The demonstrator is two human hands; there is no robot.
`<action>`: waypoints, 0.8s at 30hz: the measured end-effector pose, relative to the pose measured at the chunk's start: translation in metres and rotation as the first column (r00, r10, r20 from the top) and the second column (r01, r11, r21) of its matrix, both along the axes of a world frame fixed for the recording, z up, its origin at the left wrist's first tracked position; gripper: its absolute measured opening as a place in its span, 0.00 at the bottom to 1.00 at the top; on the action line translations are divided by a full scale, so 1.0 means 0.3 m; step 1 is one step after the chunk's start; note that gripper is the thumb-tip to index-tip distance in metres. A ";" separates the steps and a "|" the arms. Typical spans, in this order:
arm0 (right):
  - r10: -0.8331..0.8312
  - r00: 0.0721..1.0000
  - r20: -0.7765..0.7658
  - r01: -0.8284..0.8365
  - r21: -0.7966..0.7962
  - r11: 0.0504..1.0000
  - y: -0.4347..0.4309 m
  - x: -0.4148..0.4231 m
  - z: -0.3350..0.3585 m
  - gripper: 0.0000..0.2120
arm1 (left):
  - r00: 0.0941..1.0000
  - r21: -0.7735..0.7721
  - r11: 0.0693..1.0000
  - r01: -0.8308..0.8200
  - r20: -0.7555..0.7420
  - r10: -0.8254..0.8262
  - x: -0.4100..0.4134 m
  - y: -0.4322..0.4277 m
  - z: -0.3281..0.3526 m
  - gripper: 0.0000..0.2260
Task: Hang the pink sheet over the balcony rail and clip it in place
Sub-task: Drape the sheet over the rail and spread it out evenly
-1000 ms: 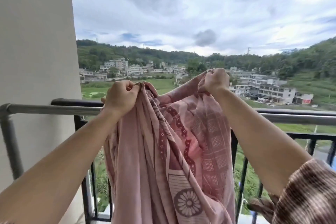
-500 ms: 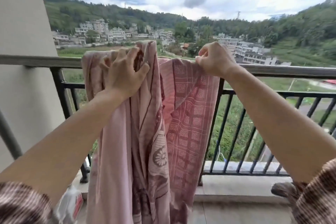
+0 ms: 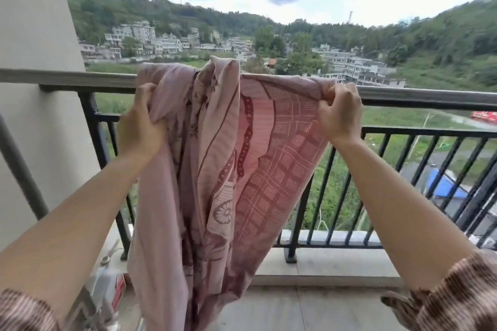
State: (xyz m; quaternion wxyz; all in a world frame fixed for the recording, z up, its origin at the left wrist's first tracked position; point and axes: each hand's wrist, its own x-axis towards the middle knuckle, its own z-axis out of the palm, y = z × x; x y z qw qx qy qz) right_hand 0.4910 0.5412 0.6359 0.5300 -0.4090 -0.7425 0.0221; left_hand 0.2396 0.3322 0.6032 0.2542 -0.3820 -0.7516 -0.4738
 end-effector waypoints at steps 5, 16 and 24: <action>0.018 0.954 0.299 0.042 -0.194 0.980 -0.033 -0.056 -0.070 0.04 | 0.990 0.150 0.987 -0.056 0.138 0.036 -0.043 -0.073 0.112 0.15; 0.470 0.883 0.000 -0.452 -0.270 0.850 -0.255 -0.264 0.044 0.23 | 0.893 0.021 0.984 0.177 0.418 -0.169 -0.062 -0.046 0.125 0.32; 0.187 0.938 -0.291 -0.274 -0.297 0.915 -0.140 -0.248 0.176 0.16 | 0.971 0.245 0.964 -0.104 0.235 0.045 -0.192 -0.053 0.268 0.08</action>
